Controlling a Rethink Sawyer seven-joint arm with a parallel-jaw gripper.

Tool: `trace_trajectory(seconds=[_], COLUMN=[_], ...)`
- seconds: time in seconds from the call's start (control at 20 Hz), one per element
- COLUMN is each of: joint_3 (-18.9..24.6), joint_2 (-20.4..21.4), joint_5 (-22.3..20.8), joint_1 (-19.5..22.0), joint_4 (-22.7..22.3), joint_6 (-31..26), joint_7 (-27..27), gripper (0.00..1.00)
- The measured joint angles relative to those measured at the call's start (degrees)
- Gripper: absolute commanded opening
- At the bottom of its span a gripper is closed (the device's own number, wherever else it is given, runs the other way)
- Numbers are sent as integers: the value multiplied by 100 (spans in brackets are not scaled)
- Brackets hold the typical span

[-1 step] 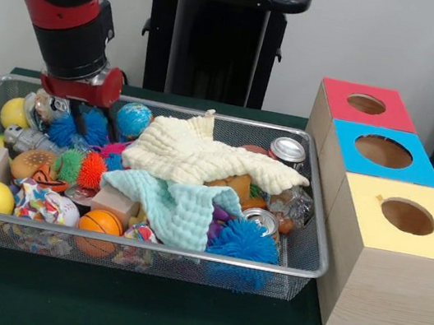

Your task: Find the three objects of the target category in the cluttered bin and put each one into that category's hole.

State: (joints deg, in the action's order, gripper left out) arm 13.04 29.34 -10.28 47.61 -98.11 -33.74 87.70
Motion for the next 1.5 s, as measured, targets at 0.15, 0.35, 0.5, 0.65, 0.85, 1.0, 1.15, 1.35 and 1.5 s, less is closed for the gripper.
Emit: trace_trajectory(seconds=[0.15,0.35,0.5,0.65,0.85,1.0,1.15,1.35,1.5], joint_3=[-7,-14,-22,-28,-36,-36,-36,-36,-36], joint_2=[0,-1,-27,-90,-196,-305,-316,-314,-311], joint_5=[0,-80,-133,-196,-288,-361,-366,-367,-367], joint_1=[0,1,0,-1,-1,0,-4,-4,-5], joint_4=[39,50,57,63,63,65,68,68,66], joint_6=[1,17,90,278,565,808,863,863,863], joint_7=[0,0,0,0,0,0,0,0,0], gripper=[100,100,100,100,100,100,100,100,100])
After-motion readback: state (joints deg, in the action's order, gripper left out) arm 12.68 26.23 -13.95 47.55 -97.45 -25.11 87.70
